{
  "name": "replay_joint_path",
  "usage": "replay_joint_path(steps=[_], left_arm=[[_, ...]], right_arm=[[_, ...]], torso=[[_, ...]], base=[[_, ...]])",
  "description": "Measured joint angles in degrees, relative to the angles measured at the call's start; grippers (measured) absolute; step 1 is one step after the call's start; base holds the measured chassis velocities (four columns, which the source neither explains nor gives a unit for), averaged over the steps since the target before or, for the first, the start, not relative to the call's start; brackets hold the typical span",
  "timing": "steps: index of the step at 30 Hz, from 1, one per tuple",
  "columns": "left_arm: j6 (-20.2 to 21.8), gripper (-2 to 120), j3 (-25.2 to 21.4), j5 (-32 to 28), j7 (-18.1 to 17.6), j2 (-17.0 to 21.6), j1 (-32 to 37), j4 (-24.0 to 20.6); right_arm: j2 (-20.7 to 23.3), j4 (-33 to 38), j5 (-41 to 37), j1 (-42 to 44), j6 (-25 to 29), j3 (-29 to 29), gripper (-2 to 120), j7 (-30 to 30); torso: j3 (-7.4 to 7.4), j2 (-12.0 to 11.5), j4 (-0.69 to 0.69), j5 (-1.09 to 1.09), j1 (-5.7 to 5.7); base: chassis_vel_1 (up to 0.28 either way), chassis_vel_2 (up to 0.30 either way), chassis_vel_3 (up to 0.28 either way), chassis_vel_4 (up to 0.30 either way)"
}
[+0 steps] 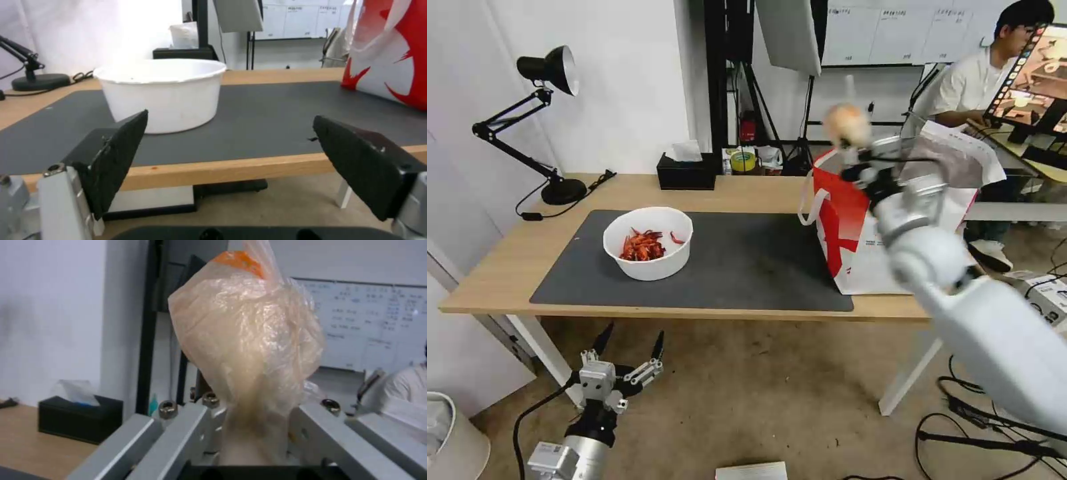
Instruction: Pick up the trash from the table and place it into the takeout bag.
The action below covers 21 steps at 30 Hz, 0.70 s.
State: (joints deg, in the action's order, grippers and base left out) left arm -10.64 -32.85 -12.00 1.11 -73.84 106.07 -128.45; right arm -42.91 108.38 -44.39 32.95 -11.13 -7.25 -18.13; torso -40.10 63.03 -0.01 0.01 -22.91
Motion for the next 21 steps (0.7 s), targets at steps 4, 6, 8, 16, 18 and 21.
replay_joint_path(steps=[4,6,8,16,18,21], left_arm=[[0.0,100,0.3,0.2,0.0,0.0,0.2,-0.8],[0.0,100,0.3,0.3,0.0,0.0,0.2,-0.9],[-0.2,100,0.2,0.4,0.0,0.0,0.3,-0.9],[-0.5,100,-0.2,0.2,0.0,0.2,0.3,-1.0],[-0.5,100,-0.1,0.2,0.0,0.1,0.3,-1.0],[-0.5,100,0.1,0.3,0.0,-0.2,0.3,-0.9]], right_arm=[[1.8,-3.0,-3.1,0.7,-0.9,-1.5,5,0.1],[2.1,-3.7,-3.5,1.1,-1.3,-1.9,5,0.4],[2.4,-4.1,-3.6,1.6,-2.1,-2.2,5,0.7],[2.8,-3.2,-3.8,1.1,-6.2,-2.6,18,-0.2],[2.9,-3.1,-3.8,1.1,-6.3,-2.6,24,-0.1],[3.1,-3.1,-3.8,1.1,-6.4,-2.6,34,-0.1]], torso=[[0.00,0.0,0.01,0.01,-0.01],[0.00,0.0,0.00,0.01,-0.01],[0.00,0.0,0.00,0.01,-0.01],[-0.01,0.0,0.02,-0.01,-0.01],[-0.01,0.0,0.01,-0.01,-0.01],[-0.01,0.0,0.02,-0.01,-0.01]], base=[[0.000,0.000,0.000,0.000],[0.000,0.000,0.000,0.000],[0.000,0.000,0.000,0.000],[0.000,0.000,0.000,0.000],[0.000,0.000,0.000,0.000],[0.000,0.000,0.000,0.000]])
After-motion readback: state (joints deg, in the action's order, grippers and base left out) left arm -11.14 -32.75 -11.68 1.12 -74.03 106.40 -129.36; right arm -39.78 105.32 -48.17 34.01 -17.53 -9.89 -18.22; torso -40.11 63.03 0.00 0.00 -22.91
